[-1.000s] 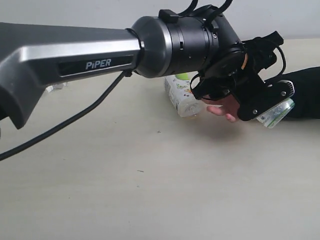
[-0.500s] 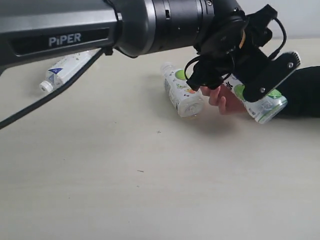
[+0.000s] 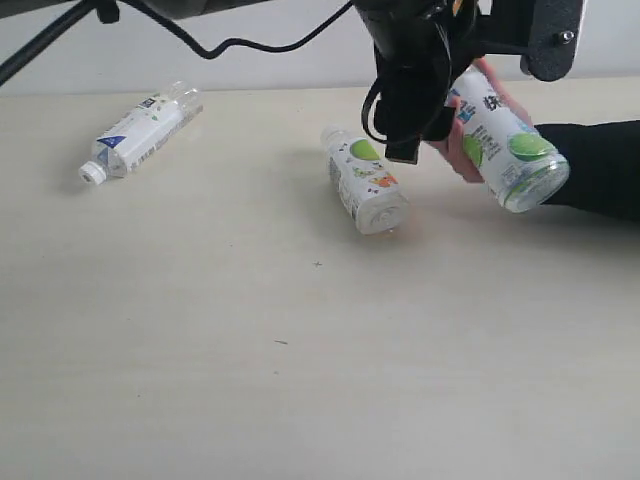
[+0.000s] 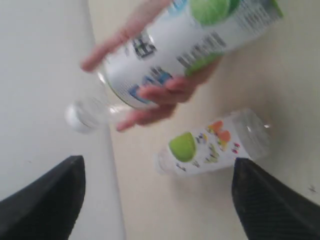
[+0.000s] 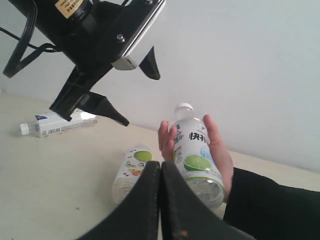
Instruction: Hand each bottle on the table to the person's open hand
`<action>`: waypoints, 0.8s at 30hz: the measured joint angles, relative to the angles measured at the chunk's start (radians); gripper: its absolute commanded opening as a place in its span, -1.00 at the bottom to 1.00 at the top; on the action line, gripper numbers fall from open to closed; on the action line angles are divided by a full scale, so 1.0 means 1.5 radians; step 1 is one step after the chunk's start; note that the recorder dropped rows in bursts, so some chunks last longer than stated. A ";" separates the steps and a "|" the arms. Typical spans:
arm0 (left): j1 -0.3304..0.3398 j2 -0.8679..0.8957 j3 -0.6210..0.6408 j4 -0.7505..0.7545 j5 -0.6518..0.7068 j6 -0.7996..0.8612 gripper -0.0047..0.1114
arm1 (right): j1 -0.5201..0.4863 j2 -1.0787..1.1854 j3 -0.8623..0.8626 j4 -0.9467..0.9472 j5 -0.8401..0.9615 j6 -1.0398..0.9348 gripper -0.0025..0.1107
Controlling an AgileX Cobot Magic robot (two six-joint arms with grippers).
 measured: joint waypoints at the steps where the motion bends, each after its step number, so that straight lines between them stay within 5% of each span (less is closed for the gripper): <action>1: 0.000 0.000 0.000 0.000 0.020 -0.014 0.35 | 0.000 0.000 0.000 0.000 0.000 0.000 -0.96; 4: 0.000 -0.001 0.000 0.000 0.093 -0.081 0.05 | 0.000 0.000 0.000 0.000 0.000 0.000 -0.96; 9: 0.010 -0.001 0.000 -0.004 0.165 -0.228 -0.92 | 0.000 0.000 0.000 0.000 0.000 0.000 -0.96; 17: 0.108 -0.056 0.047 -0.168 0.103 -0.419 -0.90 | 0.000 0.000 0.000 0.000 0.000 0.000 -0.96; 20: 0.145 -0.104 0.146 -0.226 0.004 -0.425 -0.90 | 0.000 0.000 0.000 0.000 0.000 0.000 -0.96; 24: 0.161 -0.189 0.348 -0.262 -0.238 -0.428 -0.90 | 0.000 0.000 0.000 0.000 0.000 0.000 -0.96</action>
